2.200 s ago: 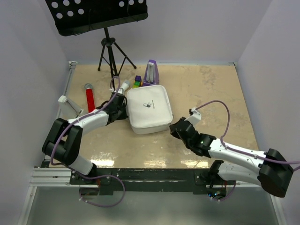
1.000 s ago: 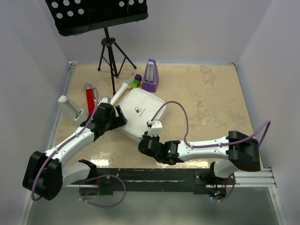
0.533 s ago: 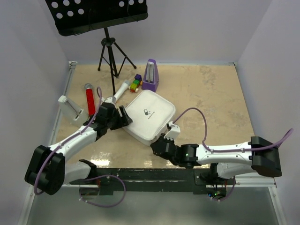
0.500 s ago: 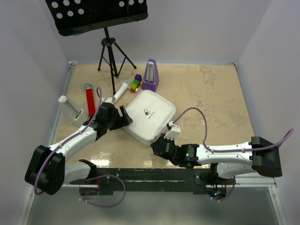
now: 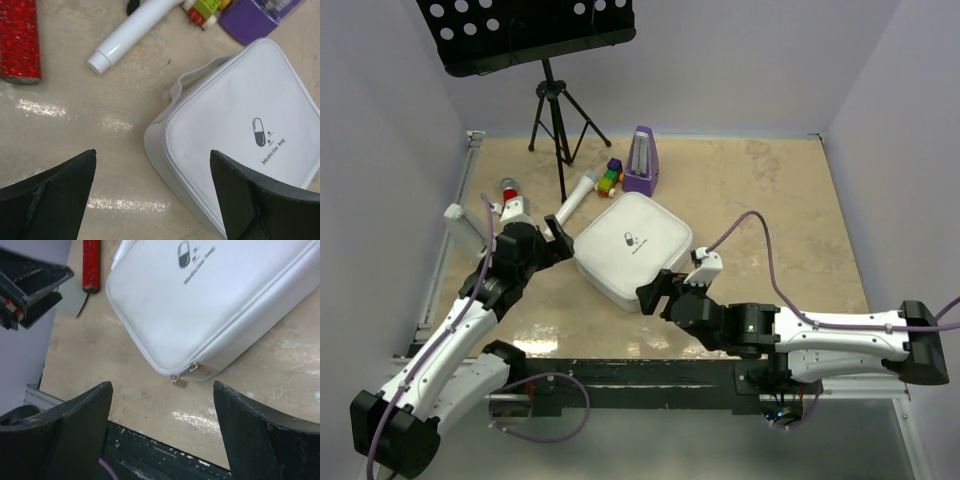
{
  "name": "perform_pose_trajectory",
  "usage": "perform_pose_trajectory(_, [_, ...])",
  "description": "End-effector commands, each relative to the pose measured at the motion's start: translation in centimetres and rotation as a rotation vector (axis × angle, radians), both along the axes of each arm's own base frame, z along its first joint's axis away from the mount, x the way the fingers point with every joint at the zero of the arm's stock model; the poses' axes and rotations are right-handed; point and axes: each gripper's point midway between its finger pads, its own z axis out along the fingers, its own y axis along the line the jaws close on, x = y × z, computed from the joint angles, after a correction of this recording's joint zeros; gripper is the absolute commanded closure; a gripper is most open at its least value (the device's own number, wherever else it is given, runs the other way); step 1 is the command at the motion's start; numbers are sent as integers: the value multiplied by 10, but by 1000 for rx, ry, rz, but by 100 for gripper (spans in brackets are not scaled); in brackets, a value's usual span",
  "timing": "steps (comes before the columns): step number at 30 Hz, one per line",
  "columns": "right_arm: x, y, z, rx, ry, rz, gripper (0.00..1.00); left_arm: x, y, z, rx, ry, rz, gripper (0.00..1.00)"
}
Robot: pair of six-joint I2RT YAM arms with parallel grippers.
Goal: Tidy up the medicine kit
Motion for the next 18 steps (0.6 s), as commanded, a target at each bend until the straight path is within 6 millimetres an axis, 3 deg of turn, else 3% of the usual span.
perform_pose_trajectory(1, [31, -48, 52, 28, -183, -207, 12, -2, 39, 15, 126, 1, 160, 0])
perform_pose_trajectory(5, [51, -91, 77, 65, -261, -335, 6, -5, 47, 14, 167, 54, 193, 0])
perform_pose_trajectory(9, [61, -112, 82, 31, -290, -378, 5, -10, 47, 11, 171, 46, 168, 0])
perform_pose_trajectory(18, [63, -103, 72, -41, -282, -356, 5, -15, 43, 12, 144, 7, 137, 0])
